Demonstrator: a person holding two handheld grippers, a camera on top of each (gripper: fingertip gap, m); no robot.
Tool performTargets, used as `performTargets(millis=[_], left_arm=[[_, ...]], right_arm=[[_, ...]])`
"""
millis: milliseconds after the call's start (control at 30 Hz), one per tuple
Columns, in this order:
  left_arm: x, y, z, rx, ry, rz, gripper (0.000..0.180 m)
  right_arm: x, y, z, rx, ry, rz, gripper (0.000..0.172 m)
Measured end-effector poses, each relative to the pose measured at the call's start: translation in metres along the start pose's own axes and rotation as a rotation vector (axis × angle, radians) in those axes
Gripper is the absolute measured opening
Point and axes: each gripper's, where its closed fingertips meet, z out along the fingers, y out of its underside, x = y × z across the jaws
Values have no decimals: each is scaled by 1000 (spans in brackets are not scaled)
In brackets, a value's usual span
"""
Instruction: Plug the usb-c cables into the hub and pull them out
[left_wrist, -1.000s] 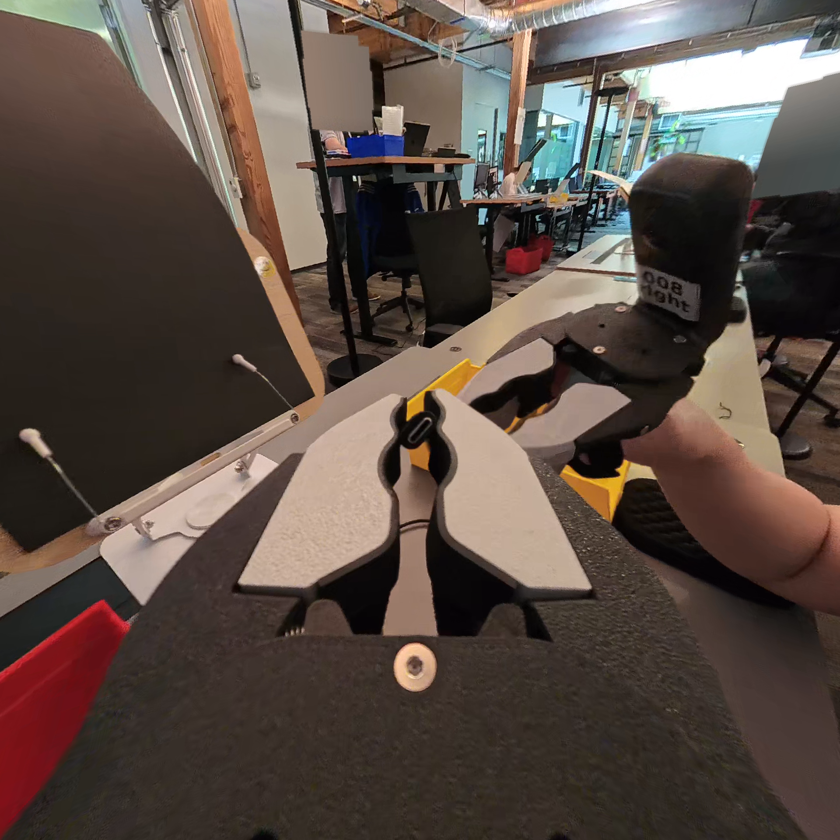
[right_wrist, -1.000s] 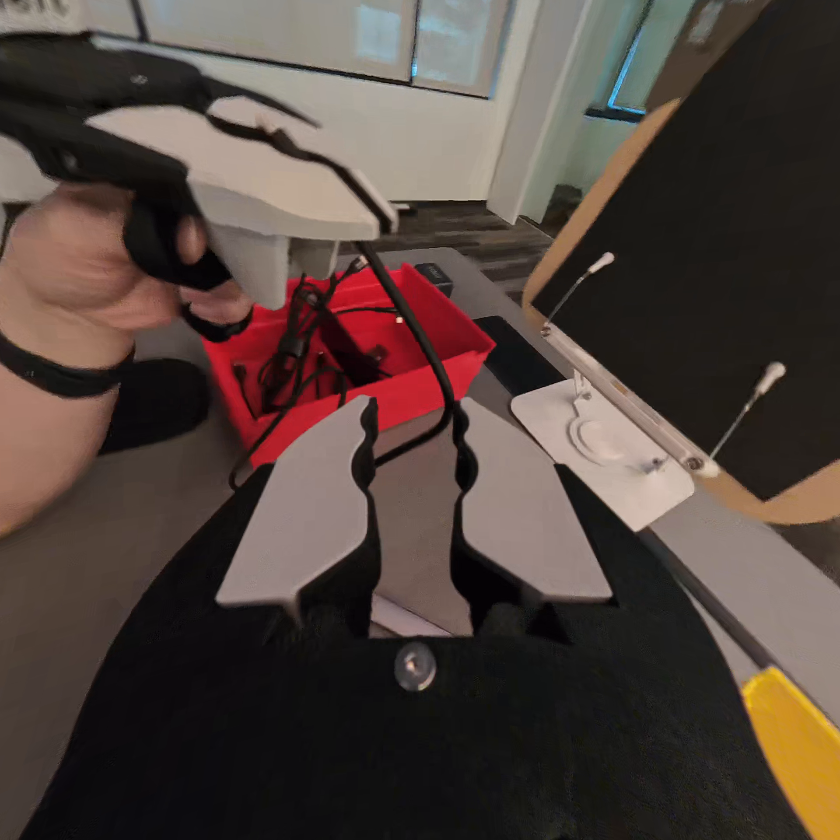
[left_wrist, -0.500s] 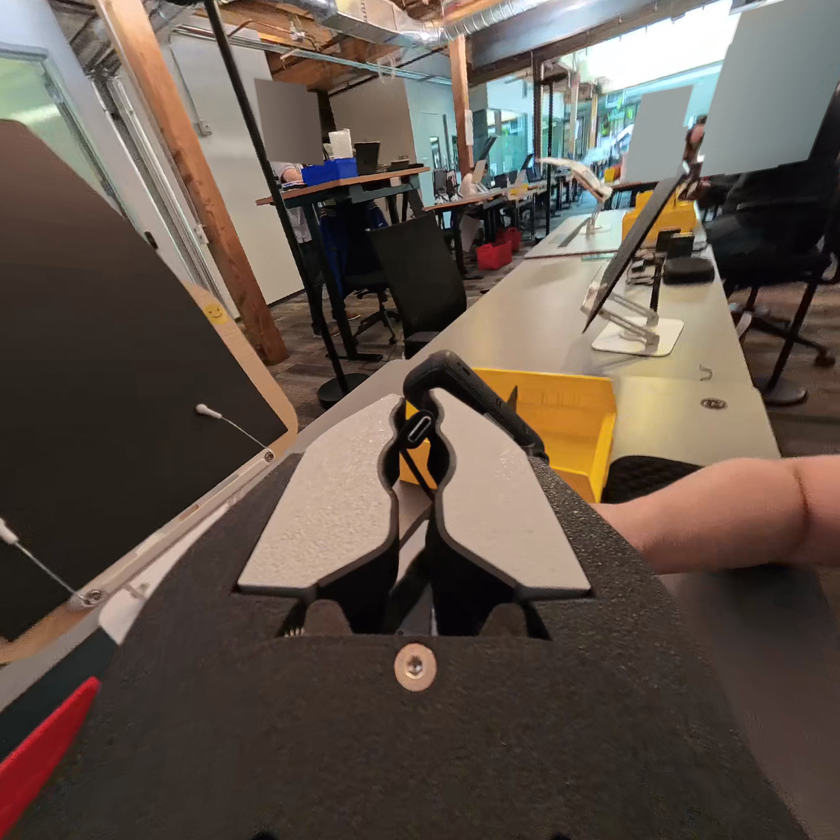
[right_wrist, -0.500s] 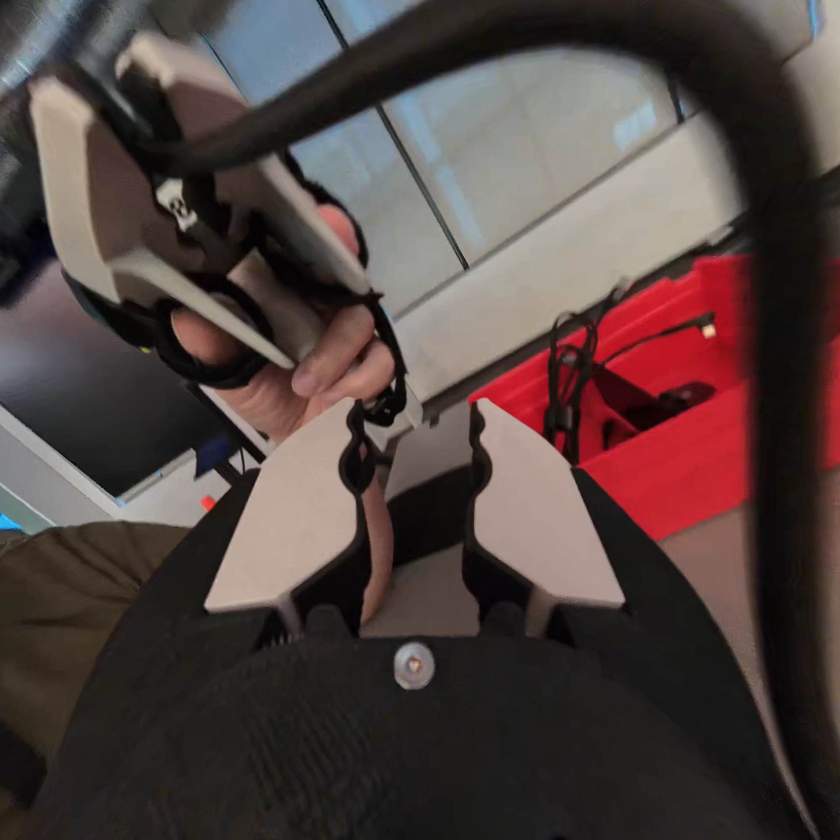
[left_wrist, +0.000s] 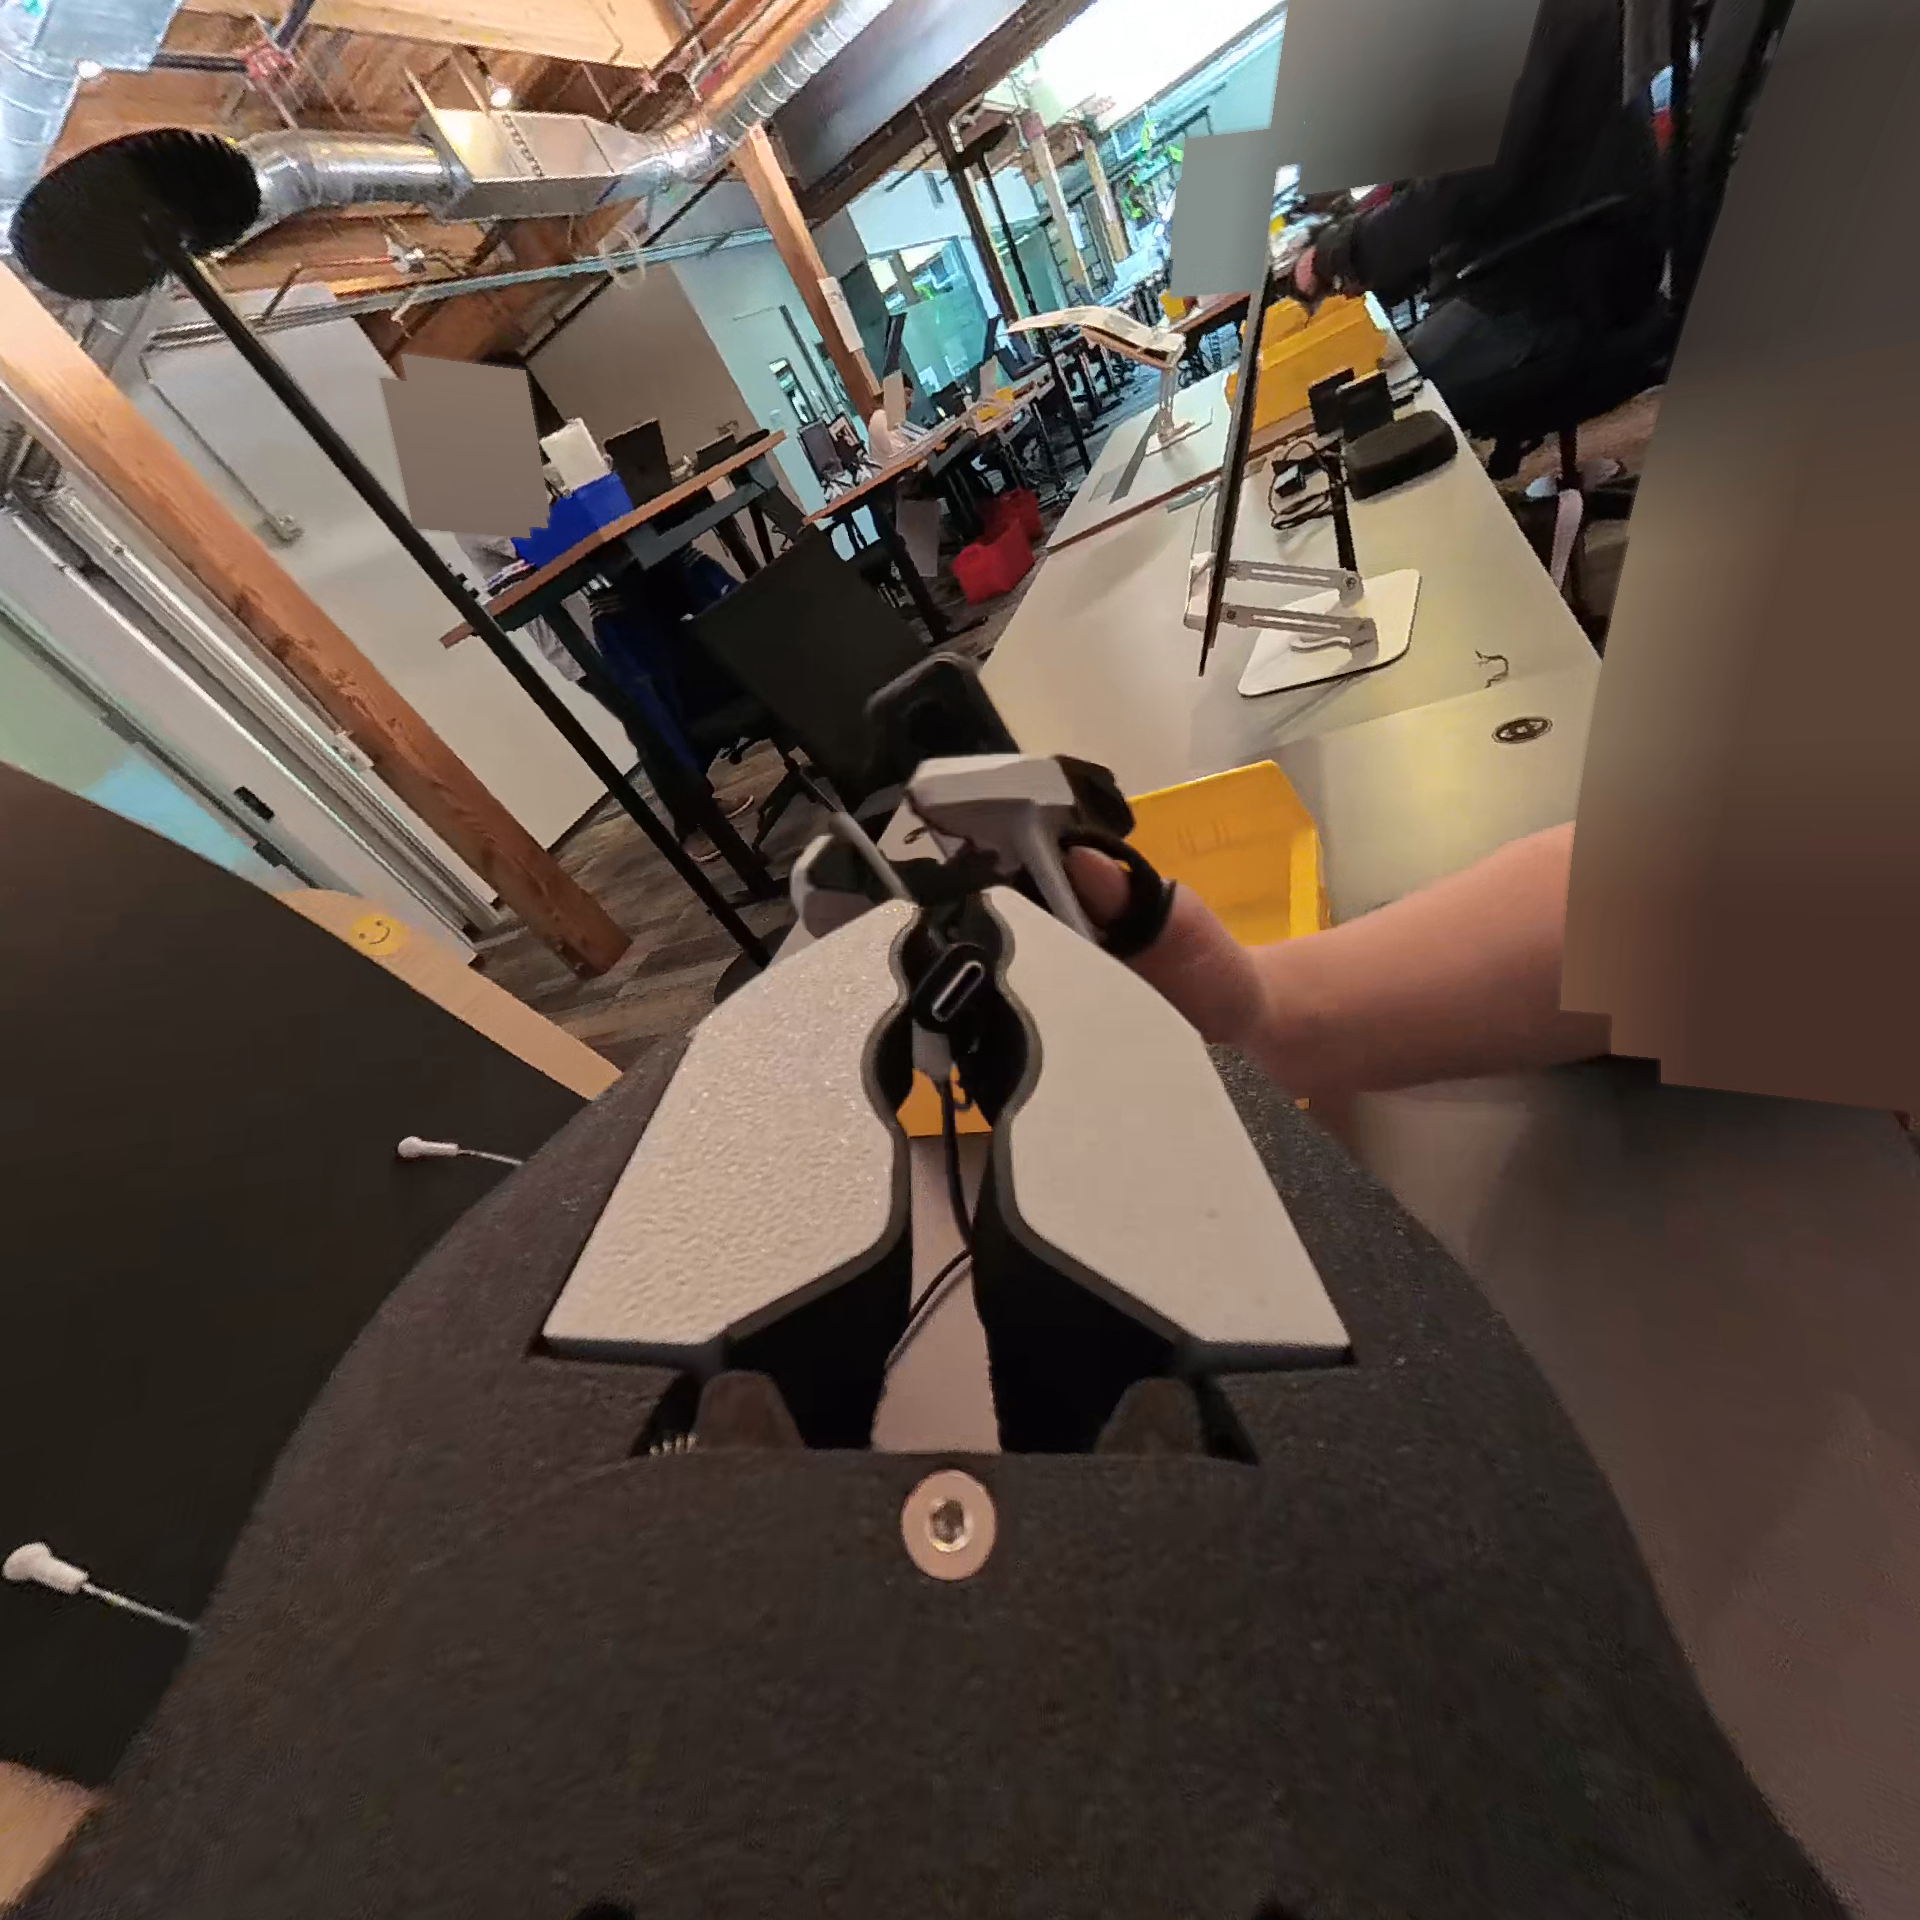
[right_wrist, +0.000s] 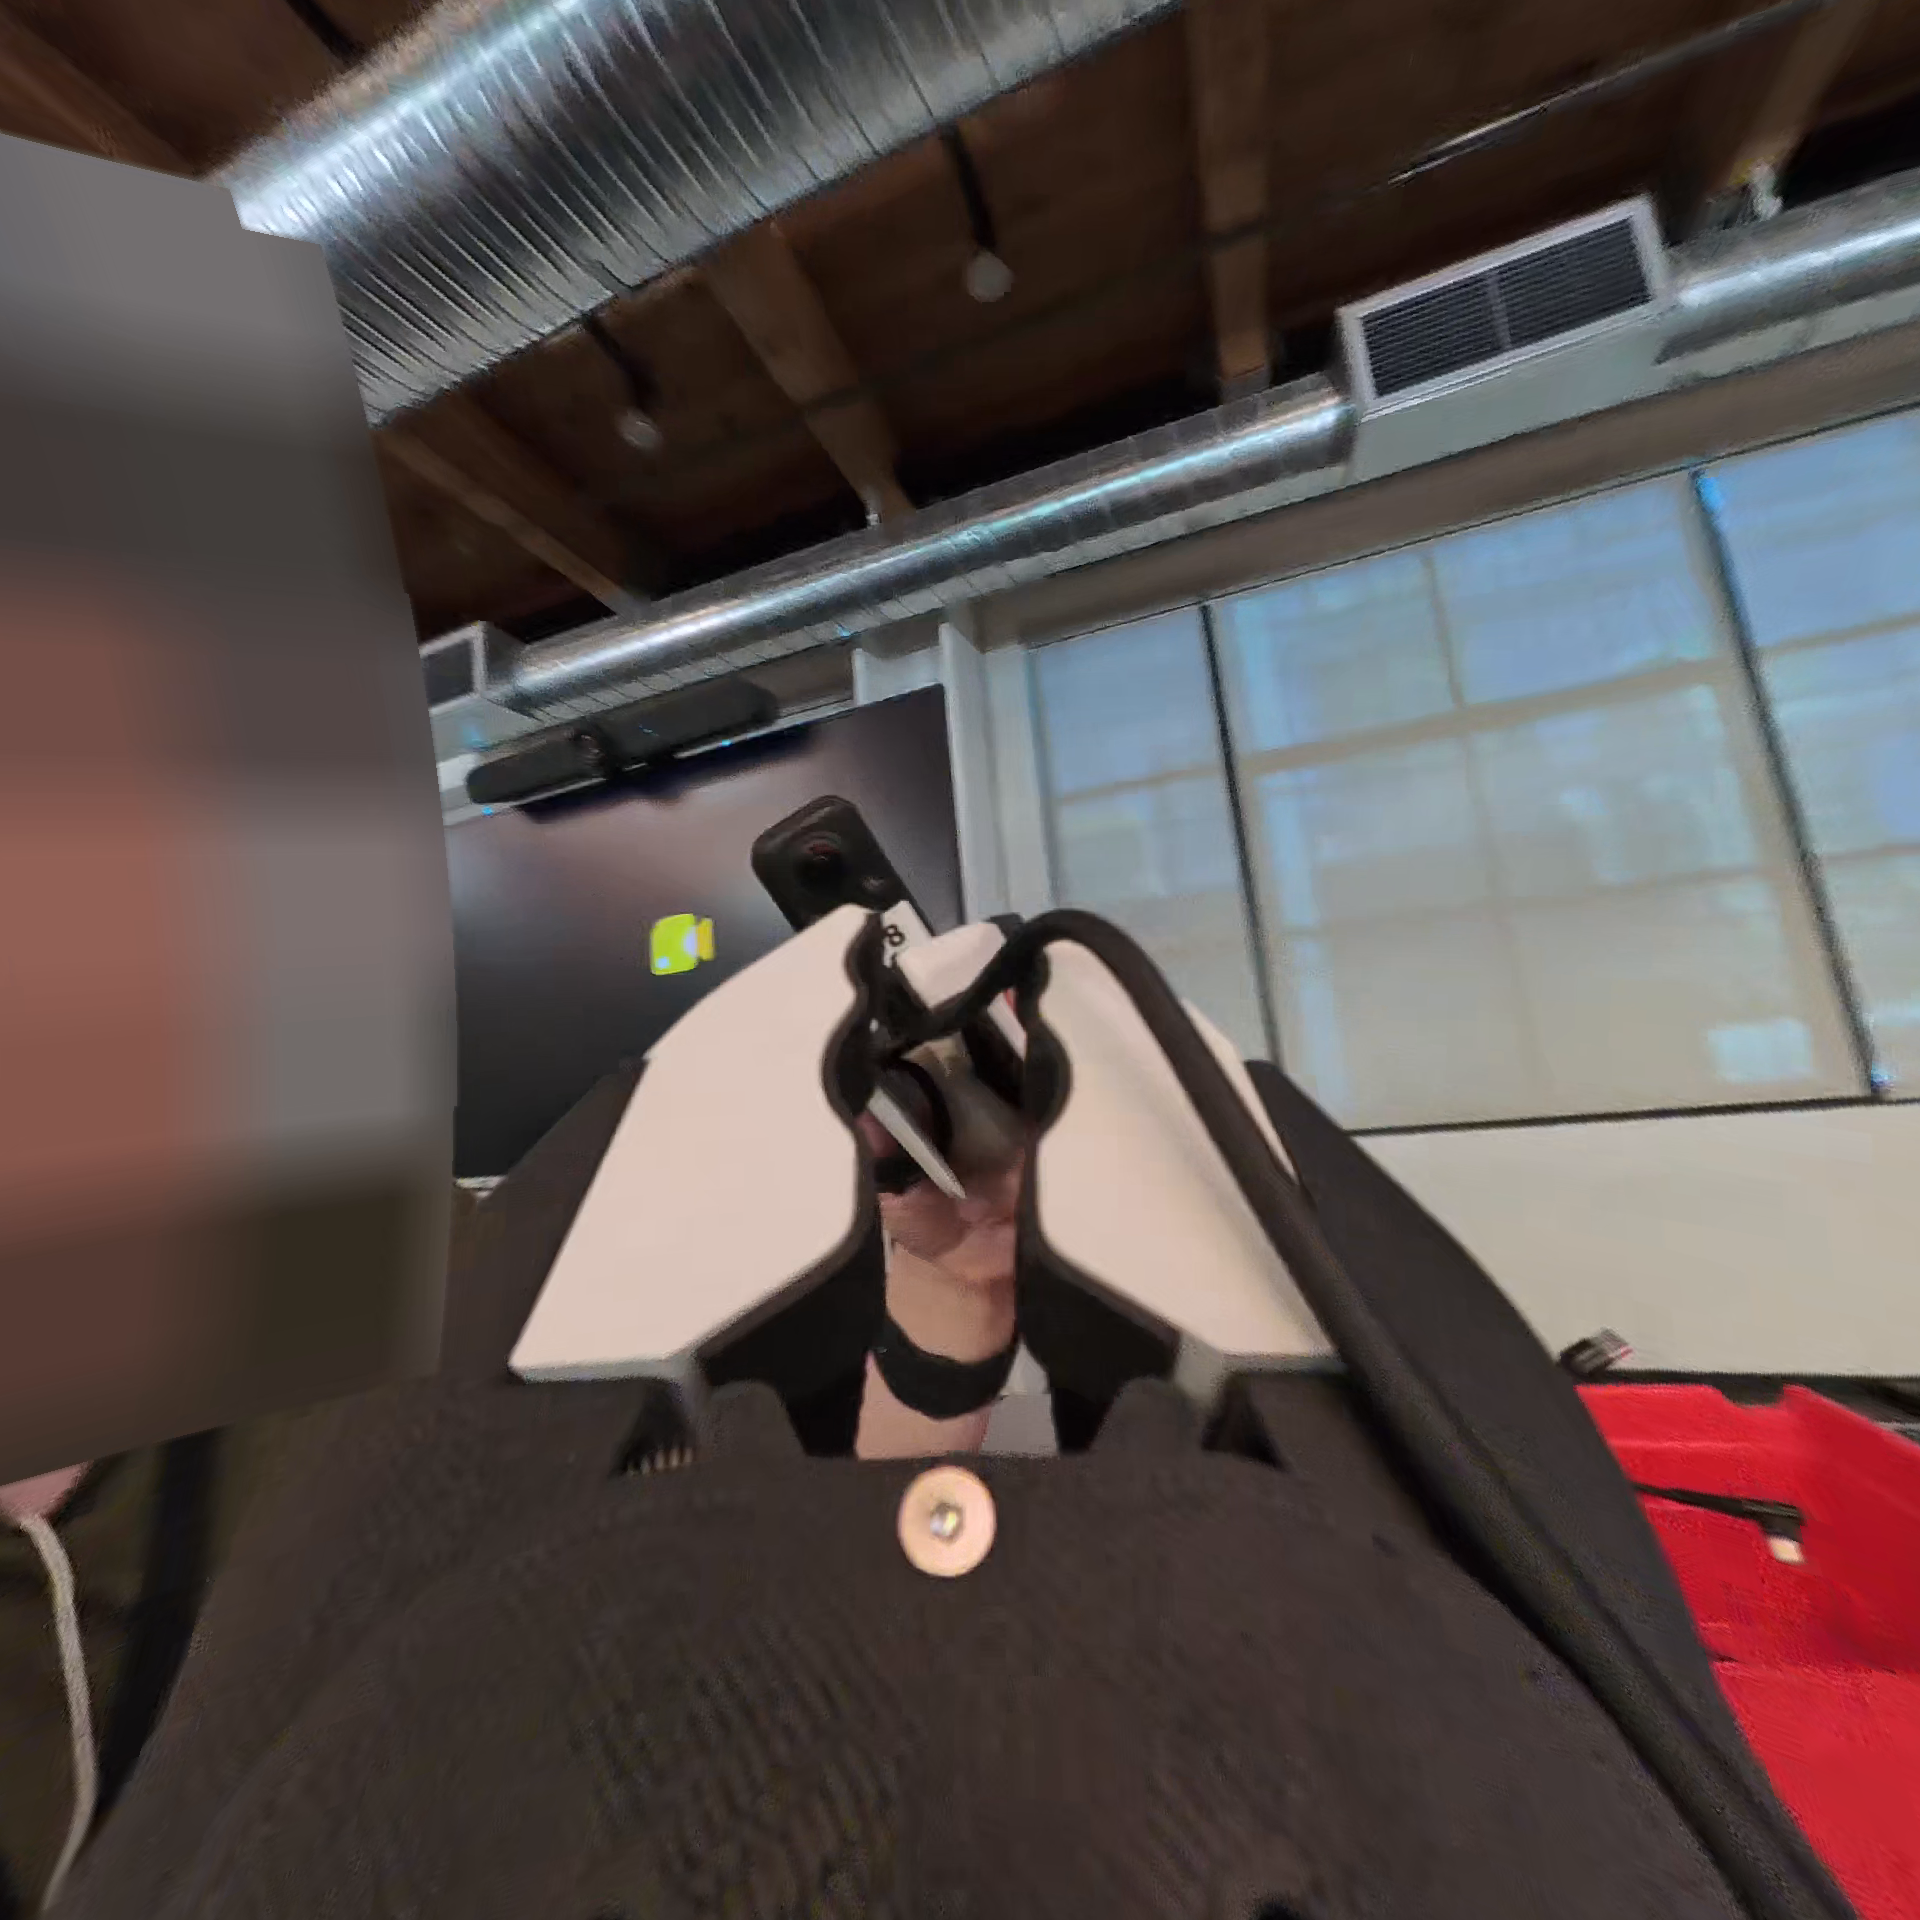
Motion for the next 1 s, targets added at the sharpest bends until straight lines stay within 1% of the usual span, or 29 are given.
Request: performTargets(millis=[67, 133, 200, 233, 267, 300, 367, 400, 467, 600, 633, 700, 733, 800, 833, 867, 967, 1000], left_arm=[[4, 0, 1, 6, 13, 28, 6], [1, 2, 2, -10, -14, 41, 7], [-6, 8, 2, -38, -59, 31, 11], [-10, 11, 2, -53, -80, 12, 21], [-14, 12, 0, -55, -97, -18, 27], [-18, 11, -3, -41, -103, -57, 28], [-25, 2, -10, 40, -104, -174, 29], [-30, -1, -14, 86, -106, -248, 26], [-35, -3, -19, 140, -66, -367, 20], [-31, 5, -14, 146, 44, -528, 23], [-30, 2, -11, 177, 73, -553, 27], [-34, -5, -6, 259, 78, -629, 49], [-28, -6, -3, 270, 127, -661, 47], [-14, -4, 4, 246, 240, -704, 42], [-12, -1, 8, 236, 257, -725, 36], [-12, -1, 9, 251, 273, -743, 30], [-12, -10, 6, 360, 347, -797, 10], [-13, -12, 6, 382, 361, -819, 9]], right_arm=[[2, 2, -2, -44, -11, 30, 5], [-1, 3, -4, -82, -40, 36, 3], [-3, -2, -5, -93, -28, -26, 4], [-3, -7, -6, -89, -10, -84, 4], [-4, -13, -7, -84, 13, -144, 3], [-5, -20, -9, -84, 32, -201, 4], [-8, -31, -13, -98, 66, -311, 2], [-10, -36, -14, -102, 88, -372, 2], [-15, -44, -16, -112, 116, -484, 2], [-26, -51, -15, -147, 153, -684, 3], [-29, -51, -13, -155, 152, -725, 2], [-36, -48, -8, -173, 144, -793, 3], [-39, -47, -6, -179, 142, -826, 2], [-44, -45, -2, -190, 143, -883, 2], [-47, -45, -1, -187, 140, -904, 3], [-50, -45, 1, -185, 134, -918, 4], [-55, -44, 4, -188, 120, -929, 3], [-55, -44, 4, -188, 118, -932, 3]])
